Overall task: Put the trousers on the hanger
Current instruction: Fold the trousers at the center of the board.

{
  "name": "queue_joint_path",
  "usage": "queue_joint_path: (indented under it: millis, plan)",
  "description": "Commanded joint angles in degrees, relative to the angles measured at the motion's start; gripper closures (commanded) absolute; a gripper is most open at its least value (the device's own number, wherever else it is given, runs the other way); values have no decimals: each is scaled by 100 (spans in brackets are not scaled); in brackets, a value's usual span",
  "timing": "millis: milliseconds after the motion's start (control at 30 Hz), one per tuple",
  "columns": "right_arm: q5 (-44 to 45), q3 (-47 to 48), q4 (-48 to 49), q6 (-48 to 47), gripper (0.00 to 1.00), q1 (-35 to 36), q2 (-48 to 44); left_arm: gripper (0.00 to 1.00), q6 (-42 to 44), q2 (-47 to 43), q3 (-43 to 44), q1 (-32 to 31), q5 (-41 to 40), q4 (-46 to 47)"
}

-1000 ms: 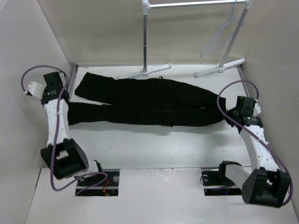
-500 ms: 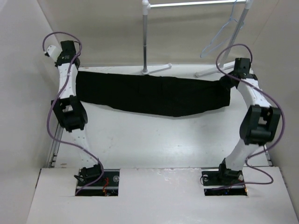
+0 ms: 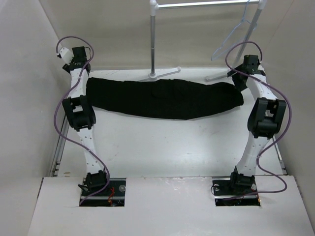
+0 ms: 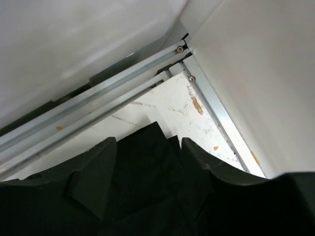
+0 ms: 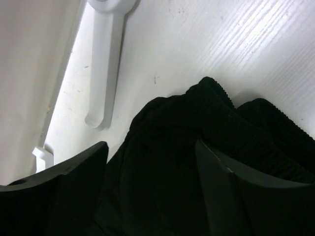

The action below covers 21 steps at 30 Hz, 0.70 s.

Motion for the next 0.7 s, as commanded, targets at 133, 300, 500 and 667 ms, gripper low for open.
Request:
queue_joint_path:
  millis: [133,300,500,667]
  plan:
    - [325,-2735,1196,-149,32,108,-2218,46,-295,-2478,-3165,-387,412,1451]
    - [176,-4383,1829,81,49,-225,-2844,46,-656,-2376,-4041,-740,1053,1771]
    - [-782,-4210,2392,-148,21,-691,-2231,47,-859,-1558,-3821,-591,1485,1806]
    - [-765,-3761,2568,1,37,-832,-1633,47,-947,-1391,-4032,-214,1433,1736]
